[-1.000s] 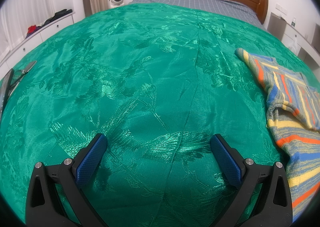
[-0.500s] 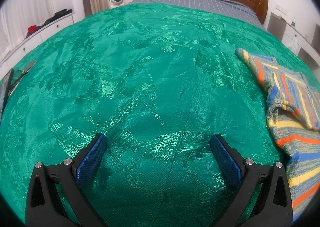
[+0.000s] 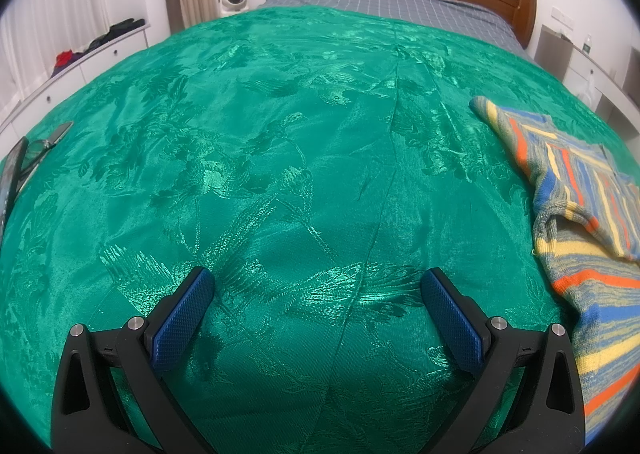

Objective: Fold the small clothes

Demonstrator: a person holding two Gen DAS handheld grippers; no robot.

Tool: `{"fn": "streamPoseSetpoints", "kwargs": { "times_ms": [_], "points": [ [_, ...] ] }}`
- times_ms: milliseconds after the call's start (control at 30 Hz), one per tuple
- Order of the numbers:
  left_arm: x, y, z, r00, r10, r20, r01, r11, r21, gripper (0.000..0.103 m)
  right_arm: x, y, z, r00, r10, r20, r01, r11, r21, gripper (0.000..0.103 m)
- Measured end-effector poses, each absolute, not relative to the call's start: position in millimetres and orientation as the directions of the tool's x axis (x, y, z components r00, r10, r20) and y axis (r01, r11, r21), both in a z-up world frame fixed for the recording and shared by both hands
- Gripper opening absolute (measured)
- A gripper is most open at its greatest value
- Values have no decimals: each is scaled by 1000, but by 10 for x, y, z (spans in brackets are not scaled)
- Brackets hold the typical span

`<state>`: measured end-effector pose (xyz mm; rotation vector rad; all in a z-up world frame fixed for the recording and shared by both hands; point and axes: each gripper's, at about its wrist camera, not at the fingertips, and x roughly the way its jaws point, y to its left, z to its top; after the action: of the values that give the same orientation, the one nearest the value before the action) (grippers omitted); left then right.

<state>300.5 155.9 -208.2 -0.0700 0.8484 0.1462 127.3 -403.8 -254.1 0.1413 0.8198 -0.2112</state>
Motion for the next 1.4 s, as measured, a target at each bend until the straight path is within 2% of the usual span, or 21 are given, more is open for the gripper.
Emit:
{"fn": "streamPoseSetpoints", "kwargs": {
  "times_ms": [400, 500, 667, 767, 933, 1033, 1100, 1167, 1233, 1300, 1333, 1367, 1400],
  "points": [
    [2994, 1547, -2086, 643, 108, -758, -160, 987, 4, 103, 1270, -4036, -2543, 664, -132, -736, 241, 970, 43, 91],
    [3041, 1579, -2071, 607, 84, -790, -152, 988, -12, 103, 1274, -4039, -2545, 662, -133, -738, 240, 970, 40, 91],
    [2912, 1672, -1926, 559, 1, -829, -99, 993, -66, 101, 1308, -4048, -2527, 647, -129, -752, 235, 971, 36, 91],
    [2395, 1735, -1717, 569, -138, -811, -6, 985, -172, 101, 1352, -4037, -2430, 601, -107, -792, 207, 978, 26, 92],
    [1459, 1519, -1682, 446, -341, -827, 188, 940, -286, 102, 882, -3804, -2036, 580, 100, -809, 45, 987, 154, 91],
    [1076, 1185, -1831, 352, -381, -855, 285, 913, -290, 98, 478, -3536, -1990, 473, 258, -842, -78, 965, 252, 91],
    [983, 962, -1951, 304, -373, -876, 329, 905, -271, 79, 229, -3361, -2050, 397, 304, -866, -120, 953, 279, 91],
    [997, 825, -2042, 277, -344, -897, 335, 910, -245, 70, 104, -3285, -2139, 356, 335, -872, -107, 942, 319, 88],
    [990, 728, -2078, 270, -323, -907, 327, 917, -229, 59, 74, -3273, -2234, 333, 363, -870, -72, 930, 361, 77],
    [998, 673, -2075, 249, -319, -914, 328, 916, -231, 33, 116, -3273, -2328, 306, 367, -878, -36, 926, 375, 71],
    [1006, 668, -2080, 233, -319, -919, 322, 917, -236, 25, 121, -3277, -2350, 298, 363, -883, -28, 928, 373, 66],
    [1015, 680, -2092, 216, -323, -921, 312, 917, -249, 11, 131, -3282, -2366, 287, 362, -887, -19, 928, 372, 62],
    [1024, 707, -2107, 201, -332, -922, 299, 917, -265, 7, 132, -3287, -2371, 257, 379, -889, -13, 921, 389, 46]
  ]
}}
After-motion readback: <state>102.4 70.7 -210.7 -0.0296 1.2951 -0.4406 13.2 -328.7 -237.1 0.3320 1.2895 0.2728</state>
